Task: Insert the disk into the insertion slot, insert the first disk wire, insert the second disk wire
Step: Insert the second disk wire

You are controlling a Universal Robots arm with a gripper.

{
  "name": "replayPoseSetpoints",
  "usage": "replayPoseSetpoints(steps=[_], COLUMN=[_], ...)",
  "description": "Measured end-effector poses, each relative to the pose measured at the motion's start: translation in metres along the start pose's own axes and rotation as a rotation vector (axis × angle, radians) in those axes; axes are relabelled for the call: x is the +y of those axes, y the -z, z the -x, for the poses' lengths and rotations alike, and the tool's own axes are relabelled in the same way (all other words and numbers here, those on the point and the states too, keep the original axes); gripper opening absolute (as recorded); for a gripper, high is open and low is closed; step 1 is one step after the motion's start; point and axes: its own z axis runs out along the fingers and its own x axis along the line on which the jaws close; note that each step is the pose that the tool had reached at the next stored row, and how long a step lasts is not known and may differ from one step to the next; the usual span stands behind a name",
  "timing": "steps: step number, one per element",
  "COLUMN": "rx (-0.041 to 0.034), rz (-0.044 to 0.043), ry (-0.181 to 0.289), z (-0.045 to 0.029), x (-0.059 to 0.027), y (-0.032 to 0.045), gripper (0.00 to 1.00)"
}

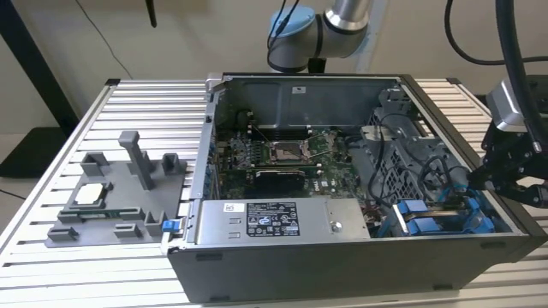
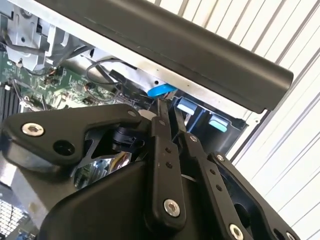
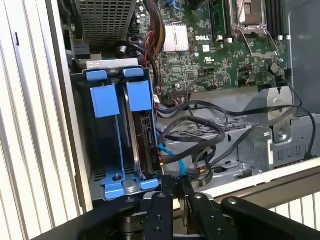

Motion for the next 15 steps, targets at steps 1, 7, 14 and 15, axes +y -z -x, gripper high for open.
replayPoseSetpoints(steps=[1,7,14,15], rx=[-0.0001,-0.0041,-0.0013,-0.0007], rz=[-0.0005,-0.0016,0.0140,0.0159], ry=[-0.003,-0.014,-0.019,-0.020], z=[-0.0001,-0.0004,-0.0017,-0.0021], x=[0.0000,0.0000,-0.0062,-0.0073], y=[-0.0002,-0.0004,0.0022,0.0023], gripper=[1.00,0.00,1.00,1.00])
